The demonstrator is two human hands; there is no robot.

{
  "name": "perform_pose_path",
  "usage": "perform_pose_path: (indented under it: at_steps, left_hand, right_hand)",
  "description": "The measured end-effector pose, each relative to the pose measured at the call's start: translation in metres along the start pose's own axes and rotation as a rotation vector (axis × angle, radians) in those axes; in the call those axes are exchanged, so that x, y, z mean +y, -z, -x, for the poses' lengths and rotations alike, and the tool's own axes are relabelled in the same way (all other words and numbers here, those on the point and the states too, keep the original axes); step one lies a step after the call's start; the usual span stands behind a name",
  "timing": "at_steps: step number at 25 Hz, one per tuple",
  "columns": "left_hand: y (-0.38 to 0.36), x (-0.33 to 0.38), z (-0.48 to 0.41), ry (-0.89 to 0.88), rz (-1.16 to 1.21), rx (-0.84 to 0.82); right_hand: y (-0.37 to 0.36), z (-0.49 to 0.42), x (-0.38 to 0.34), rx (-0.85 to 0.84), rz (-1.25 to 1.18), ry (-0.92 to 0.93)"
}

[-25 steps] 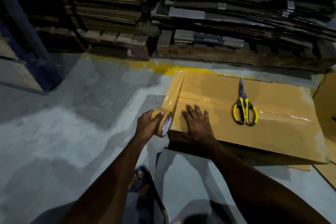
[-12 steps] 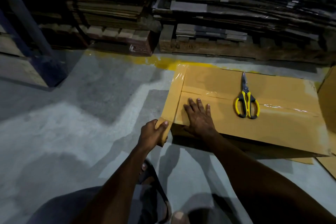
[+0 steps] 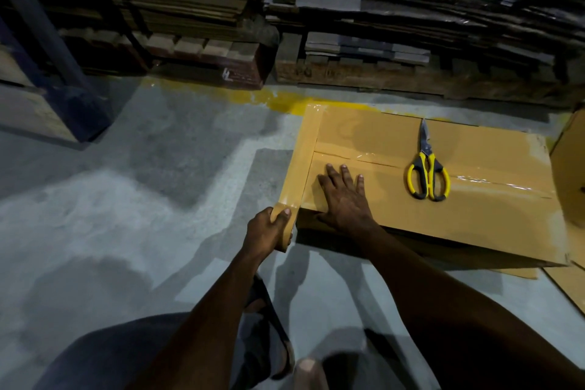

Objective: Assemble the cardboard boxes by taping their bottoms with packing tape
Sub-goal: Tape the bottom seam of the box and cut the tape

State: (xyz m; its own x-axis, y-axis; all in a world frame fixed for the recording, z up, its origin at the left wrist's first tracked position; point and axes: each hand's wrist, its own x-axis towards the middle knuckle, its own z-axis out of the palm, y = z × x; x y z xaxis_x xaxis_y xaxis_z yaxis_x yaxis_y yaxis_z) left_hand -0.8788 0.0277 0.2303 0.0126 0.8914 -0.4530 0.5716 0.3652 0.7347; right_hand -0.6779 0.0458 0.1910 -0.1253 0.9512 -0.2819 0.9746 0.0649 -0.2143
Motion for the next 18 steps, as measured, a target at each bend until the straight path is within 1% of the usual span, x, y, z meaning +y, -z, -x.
perform_pose_path:
  at_steps: [8,10,12,14,18]
  left_hand:
    - [-0.009,-0.009,-0.006,0.047,-0.033,-0.029]
    - [-0.011,-0.010,-0.008,0.068,-0.025,-0.039]
    - [-0.012,-0.009,-0.011,0.094,0.023,-0.042]
    - [-0.011,-0.010,-0.011,0.141,0.061,-0.051]
    - [-0.015,-0.035,-0.009,0.305,0.002,-0.088]
  right_hand:
    - [0.003,0.002,-0.003,-0.009,-0.011,0.001]
    - [0.003,0.003,-0.006,-0.012,0.036,0.036]
    - [0.003,0.003,-0.008,-0.022,0.133,0.104]
    - [0.002,0.003,-0.007,-0.027,0.172,0.129]
    - [0.002,0.002,-0.007,-0.033,0.186,0.115]
